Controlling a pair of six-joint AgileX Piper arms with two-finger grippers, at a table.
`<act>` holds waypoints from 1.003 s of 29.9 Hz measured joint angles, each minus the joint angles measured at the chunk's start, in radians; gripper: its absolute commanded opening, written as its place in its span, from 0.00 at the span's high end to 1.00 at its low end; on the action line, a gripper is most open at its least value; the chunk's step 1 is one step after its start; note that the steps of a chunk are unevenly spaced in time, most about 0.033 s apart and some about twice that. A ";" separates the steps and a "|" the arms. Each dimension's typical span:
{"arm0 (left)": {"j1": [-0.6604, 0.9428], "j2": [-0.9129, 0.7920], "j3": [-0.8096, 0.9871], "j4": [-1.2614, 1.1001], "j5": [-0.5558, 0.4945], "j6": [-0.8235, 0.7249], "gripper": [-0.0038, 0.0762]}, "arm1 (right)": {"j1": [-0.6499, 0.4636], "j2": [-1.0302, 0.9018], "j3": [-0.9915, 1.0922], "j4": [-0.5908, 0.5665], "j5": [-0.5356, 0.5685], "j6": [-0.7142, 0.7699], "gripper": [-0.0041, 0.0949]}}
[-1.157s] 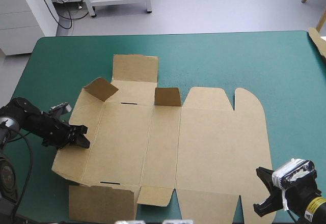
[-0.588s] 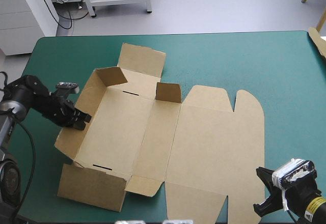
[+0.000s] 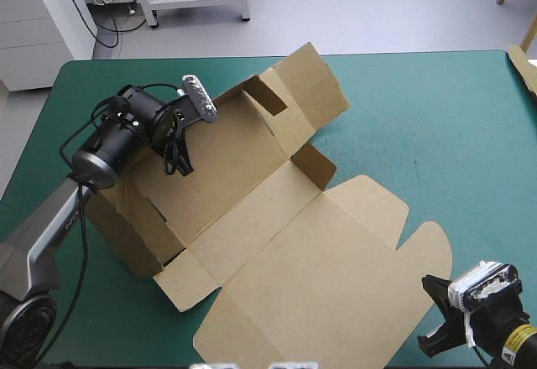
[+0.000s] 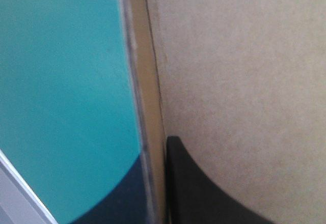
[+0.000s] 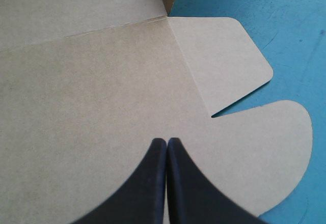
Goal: Fold the box
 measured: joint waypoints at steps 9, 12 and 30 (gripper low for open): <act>-0.210 0.002 0.000 0.173 -0.178 0.014 0.96 | 0.000 0.000 0.000 0.000 0.000 0.000 0.97; -0.269 0.002 0.000 0.211 -0.206 0.016 0.96 | 0.000 0.000 0.000 0.000 0.000 0.003 0.97; -0.550 0.002 0.206 0.665 -0.284 -0.292 0.96 | 0.000 0.000 0.000 0.000 0.000 0.019 0.97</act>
